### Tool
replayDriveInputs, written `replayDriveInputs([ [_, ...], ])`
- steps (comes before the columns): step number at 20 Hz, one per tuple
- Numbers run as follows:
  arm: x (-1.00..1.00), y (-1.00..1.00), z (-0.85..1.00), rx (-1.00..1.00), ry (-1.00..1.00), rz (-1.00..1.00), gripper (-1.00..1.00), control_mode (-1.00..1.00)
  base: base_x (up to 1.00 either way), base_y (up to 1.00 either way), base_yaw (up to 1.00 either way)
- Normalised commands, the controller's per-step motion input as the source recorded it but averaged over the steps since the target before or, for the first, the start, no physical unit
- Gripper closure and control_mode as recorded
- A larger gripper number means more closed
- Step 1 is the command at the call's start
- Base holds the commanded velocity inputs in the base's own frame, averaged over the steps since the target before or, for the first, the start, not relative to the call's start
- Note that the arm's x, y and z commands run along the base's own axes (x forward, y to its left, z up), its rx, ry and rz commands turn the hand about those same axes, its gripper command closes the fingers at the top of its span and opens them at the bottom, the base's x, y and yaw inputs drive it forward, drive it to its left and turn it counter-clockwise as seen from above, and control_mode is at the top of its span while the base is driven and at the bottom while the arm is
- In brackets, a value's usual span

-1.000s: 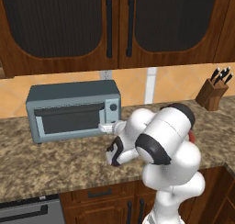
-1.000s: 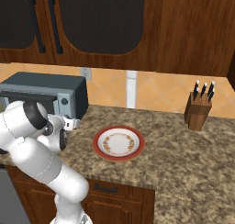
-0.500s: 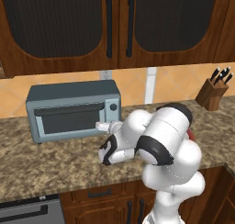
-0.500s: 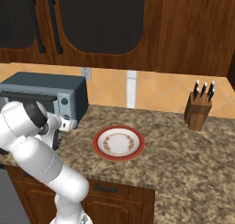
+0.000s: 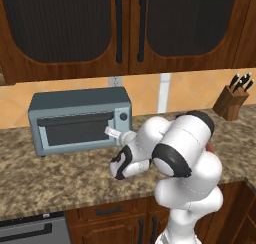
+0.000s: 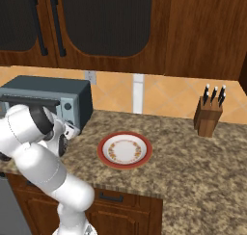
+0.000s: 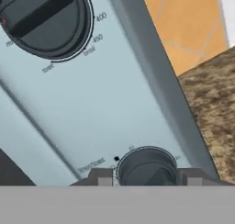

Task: Pick up the kebab skewer and baguette bread, and place them inside the toaster oven. Close the toaster oven door and start by setting the timer.

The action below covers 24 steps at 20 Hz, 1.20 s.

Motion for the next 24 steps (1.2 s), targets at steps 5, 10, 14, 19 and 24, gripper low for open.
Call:
replayDriveInputs([
  [5,0.0,-0.19,0.0,0.4,-0.19,0.0,1.0,-1.0,0.0,0.0,0.0],
  [10,0.0,-0.2,0.0,0.42,-0.21,0.0,1.0,-1.0,0.0,0.0,0.0],
  [14,0.0,-0.21,0.0,0.43,-0.23,0.0,1.0,-1.0,0.0,0.0,0.0],
  [19,0.0,-0.23,0.0,0.44,-0.26,0.0,1.0,-1.0,0.0,0.0,0.0],
  [24,0.0,-0.35,0.04,0.45,-0.28,0.0,1.0,-1.0,0.0,0.0,0.0],
])
